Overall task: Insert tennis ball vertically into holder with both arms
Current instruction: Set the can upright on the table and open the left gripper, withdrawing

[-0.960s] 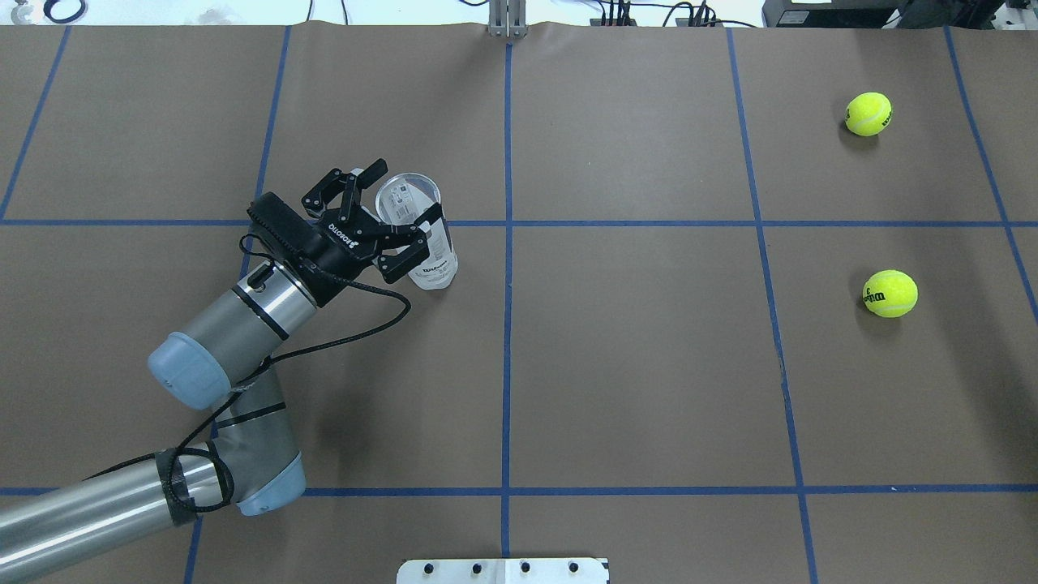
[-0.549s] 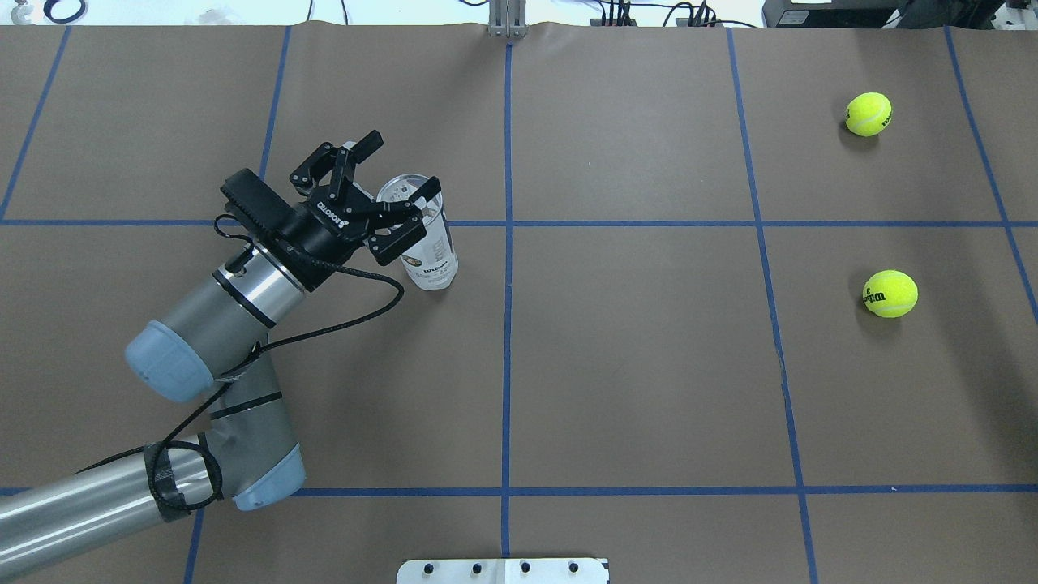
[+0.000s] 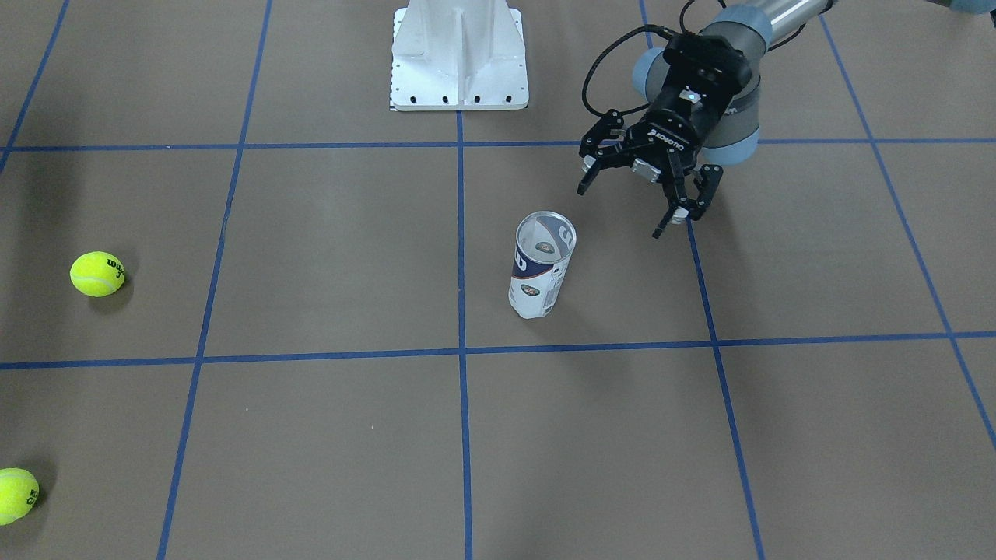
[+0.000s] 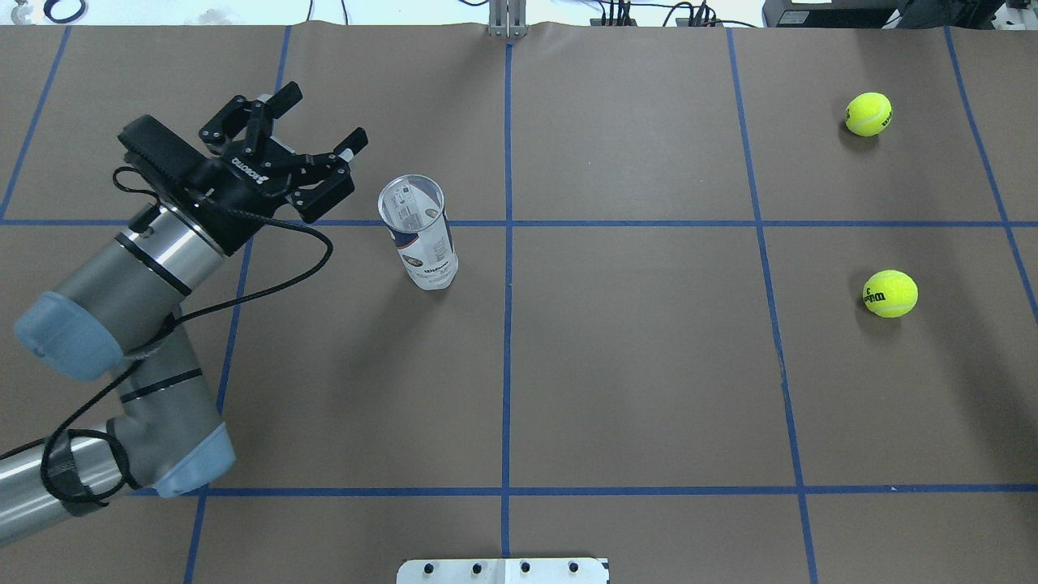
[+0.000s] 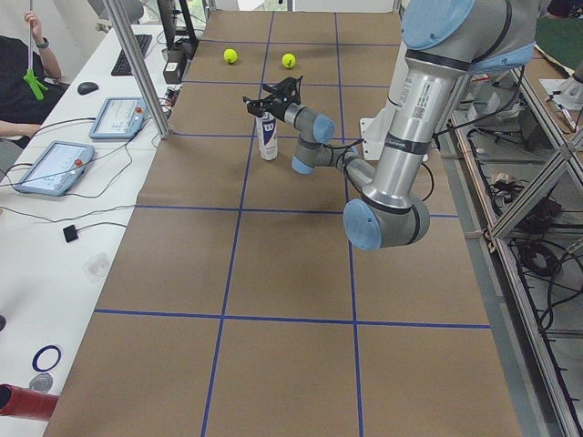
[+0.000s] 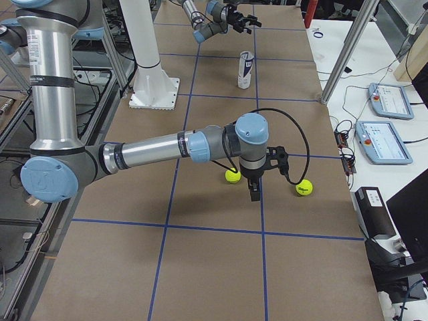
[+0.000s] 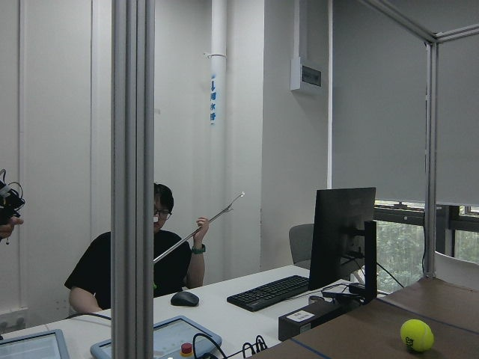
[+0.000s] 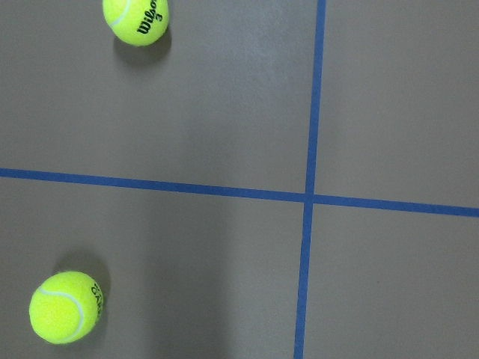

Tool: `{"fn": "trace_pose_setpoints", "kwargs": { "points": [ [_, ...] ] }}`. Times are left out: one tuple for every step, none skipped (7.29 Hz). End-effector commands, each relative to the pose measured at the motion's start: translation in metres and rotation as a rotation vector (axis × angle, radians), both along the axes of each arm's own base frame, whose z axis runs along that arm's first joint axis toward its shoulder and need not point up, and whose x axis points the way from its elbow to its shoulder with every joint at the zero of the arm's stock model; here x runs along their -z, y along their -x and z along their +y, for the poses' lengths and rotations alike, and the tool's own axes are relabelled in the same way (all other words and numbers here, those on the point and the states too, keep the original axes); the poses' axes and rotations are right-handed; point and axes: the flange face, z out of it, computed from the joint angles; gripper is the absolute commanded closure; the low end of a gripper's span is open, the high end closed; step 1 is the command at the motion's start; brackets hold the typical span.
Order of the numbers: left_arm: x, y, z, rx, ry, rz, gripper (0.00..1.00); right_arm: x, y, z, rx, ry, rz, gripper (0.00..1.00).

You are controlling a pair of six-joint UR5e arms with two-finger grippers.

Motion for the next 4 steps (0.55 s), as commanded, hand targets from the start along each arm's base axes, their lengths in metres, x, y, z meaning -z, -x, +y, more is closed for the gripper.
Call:
{"fn": "trace_pose_setpoints", "kwargs": {
  "points": [
    [-0.067, 0.052, -0.019, 0.034, 0.164, -0.038, 0.01, 0.017, 0.037, -0.004, -0.001, 0.059, -0.063, 0.01],
    [-0.096, 0.075, -0.03, -0.028, 0.243, -0.123, 0.01, 0.024, 0.062, -0.003, -0.029, 0.124, -0.079, 0.01],
    [-0.119, 0.099, -0.04, -0.12, 0.339, -0.193, 0.01, 0.032, 0.094, -0.003, -0.051, 0.145, -0.092, 0.01],
    [-0.12, 0.107, -0.048, -0.214, 0.412, -0.24, 0.01, 0.03, 0.121, 0.001, -0.071, 0.132, -0.072, 0.01]
  ]
}}
